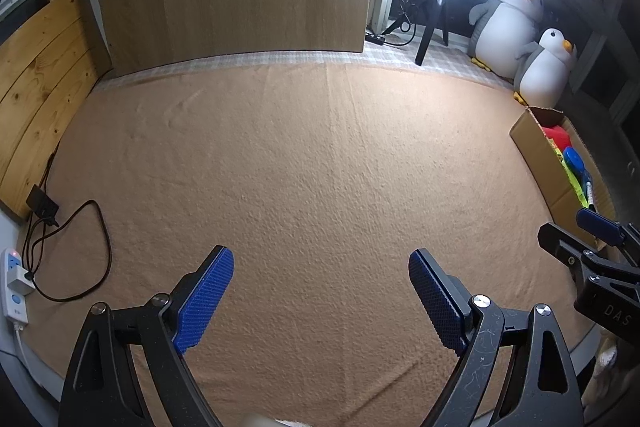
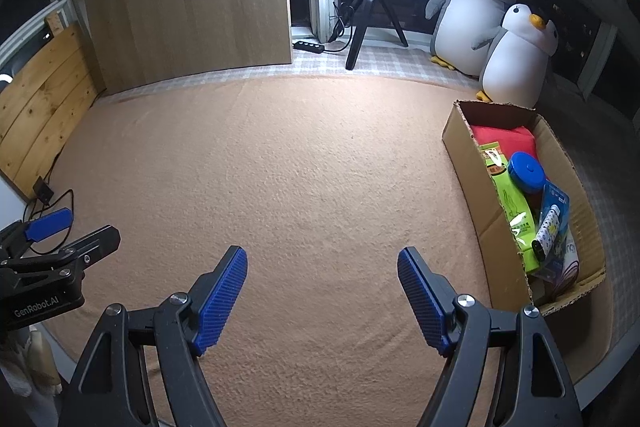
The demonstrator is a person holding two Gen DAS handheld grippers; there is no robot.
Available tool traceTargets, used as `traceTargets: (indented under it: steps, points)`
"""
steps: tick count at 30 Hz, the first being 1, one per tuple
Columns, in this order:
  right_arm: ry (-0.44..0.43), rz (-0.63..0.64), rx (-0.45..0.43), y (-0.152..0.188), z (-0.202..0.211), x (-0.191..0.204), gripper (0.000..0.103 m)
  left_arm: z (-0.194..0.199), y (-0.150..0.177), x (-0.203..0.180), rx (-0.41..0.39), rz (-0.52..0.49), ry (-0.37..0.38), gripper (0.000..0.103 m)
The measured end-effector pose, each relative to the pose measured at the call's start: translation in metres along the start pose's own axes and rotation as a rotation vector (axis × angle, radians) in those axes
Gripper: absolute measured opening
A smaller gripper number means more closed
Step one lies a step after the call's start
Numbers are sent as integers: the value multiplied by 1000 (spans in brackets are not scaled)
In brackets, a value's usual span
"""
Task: Organize objects
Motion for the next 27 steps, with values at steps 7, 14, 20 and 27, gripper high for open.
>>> traceTargets:
  steps: [7, 14, 20, 27]
  points:
    - [-1, -4, 4, 1, -2, -1, 74, 0, 0, -2, 3, -3, -3, 92]
    - [-1, -6, 7, 3, -4, -2, 74, -3, 1, 0, 7, -5, -8, 92]
    - [0, -9, 10, 4, -5, -3, 74, -4, 1, 1, 11, -7, -7, 92]
    - [-1, -10, 14, 5, -6, -4, 74, -6, 1, 1, 14, -11, -6, 93]
Point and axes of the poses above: each gripper's, at about its wrist camera, not at the fingertips, and z roughly against the way its jaws point, x to its left, y to its underside, the point moved 7 cm from there along -z, roughly the way its jaws point, and after that the axes turned 4 degrees about y, right-handed, at the moved point
